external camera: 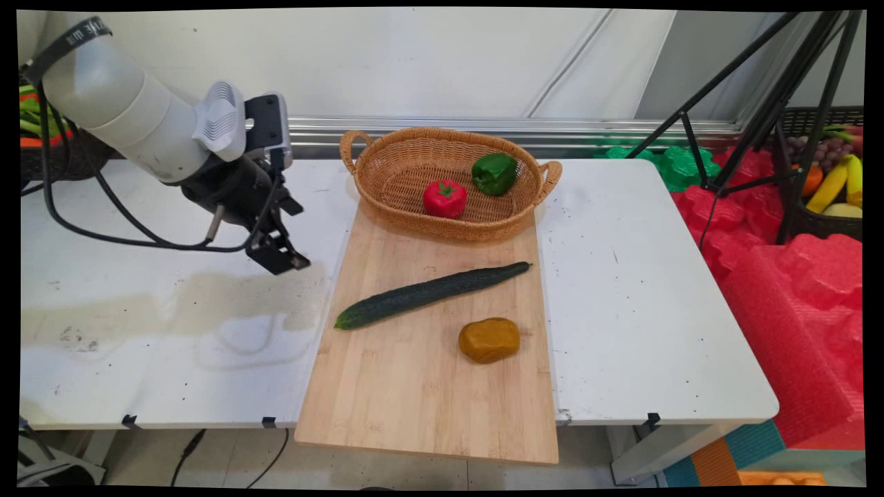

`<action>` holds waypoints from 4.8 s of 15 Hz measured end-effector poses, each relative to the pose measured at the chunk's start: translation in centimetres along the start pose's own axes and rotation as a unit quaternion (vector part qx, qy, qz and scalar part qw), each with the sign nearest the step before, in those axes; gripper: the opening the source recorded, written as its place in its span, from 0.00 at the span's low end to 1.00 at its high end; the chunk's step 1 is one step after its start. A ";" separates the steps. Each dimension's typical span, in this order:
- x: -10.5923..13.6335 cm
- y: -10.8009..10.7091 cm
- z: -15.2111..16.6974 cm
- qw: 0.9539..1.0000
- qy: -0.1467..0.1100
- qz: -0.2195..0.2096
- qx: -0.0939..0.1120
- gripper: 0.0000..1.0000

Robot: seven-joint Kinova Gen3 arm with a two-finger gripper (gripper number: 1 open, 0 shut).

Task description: Pick up the potato from the cutting board, then place the picked object in the vegetable basket

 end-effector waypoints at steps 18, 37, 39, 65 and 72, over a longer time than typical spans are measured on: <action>15.8 11.3 3.7 0.996 0.061 0.041 -0.053 1.00; 19.5 15.5 16.6 0.997 -0.003 0.019 -0.070 0.00; 19.2 15.6 16.6 0.997 0.001 0.018 -0.070 0.00; 21.3 -4.2 4.6 0.980 0.116 -0.132 0.097 0.00; 20.4 -11.2 9.3 0.971 0.069 -0.181 0.142 0.00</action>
